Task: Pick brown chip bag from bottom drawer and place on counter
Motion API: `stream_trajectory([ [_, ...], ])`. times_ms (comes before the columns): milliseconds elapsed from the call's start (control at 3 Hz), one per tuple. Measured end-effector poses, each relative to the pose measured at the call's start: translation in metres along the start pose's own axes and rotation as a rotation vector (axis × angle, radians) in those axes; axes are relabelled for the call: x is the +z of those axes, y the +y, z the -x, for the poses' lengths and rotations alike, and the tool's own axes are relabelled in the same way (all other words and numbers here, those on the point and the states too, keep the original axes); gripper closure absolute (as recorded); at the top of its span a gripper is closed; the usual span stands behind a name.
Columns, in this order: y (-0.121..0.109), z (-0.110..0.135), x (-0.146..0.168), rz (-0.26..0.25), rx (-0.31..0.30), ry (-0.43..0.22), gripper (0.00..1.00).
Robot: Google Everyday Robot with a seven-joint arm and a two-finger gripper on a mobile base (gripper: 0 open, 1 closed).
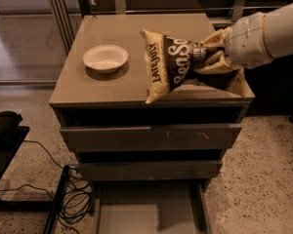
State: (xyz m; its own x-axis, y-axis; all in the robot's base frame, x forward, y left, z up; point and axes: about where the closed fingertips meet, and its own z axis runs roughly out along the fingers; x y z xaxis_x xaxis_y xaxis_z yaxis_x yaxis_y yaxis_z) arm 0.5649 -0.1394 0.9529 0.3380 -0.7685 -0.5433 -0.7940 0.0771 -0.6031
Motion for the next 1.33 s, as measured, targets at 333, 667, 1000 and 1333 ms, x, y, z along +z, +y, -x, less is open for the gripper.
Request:
stream_trajectory([
  [333, -0.044, -0.015, 0.015, -0.005, 0.057, -0.028, 1.0],
  [667, -0.077, -0.033, 0.044, -0.012, 0.11, -0.035, 1.0],
  [1000, -0.1, -0.052, 0.064, -0.031, 0.157, -0.037, 1.0],
  [1333, -0.106, -0.074, 0.074, -0.047, 0.206, -0.03, 1.0],
])
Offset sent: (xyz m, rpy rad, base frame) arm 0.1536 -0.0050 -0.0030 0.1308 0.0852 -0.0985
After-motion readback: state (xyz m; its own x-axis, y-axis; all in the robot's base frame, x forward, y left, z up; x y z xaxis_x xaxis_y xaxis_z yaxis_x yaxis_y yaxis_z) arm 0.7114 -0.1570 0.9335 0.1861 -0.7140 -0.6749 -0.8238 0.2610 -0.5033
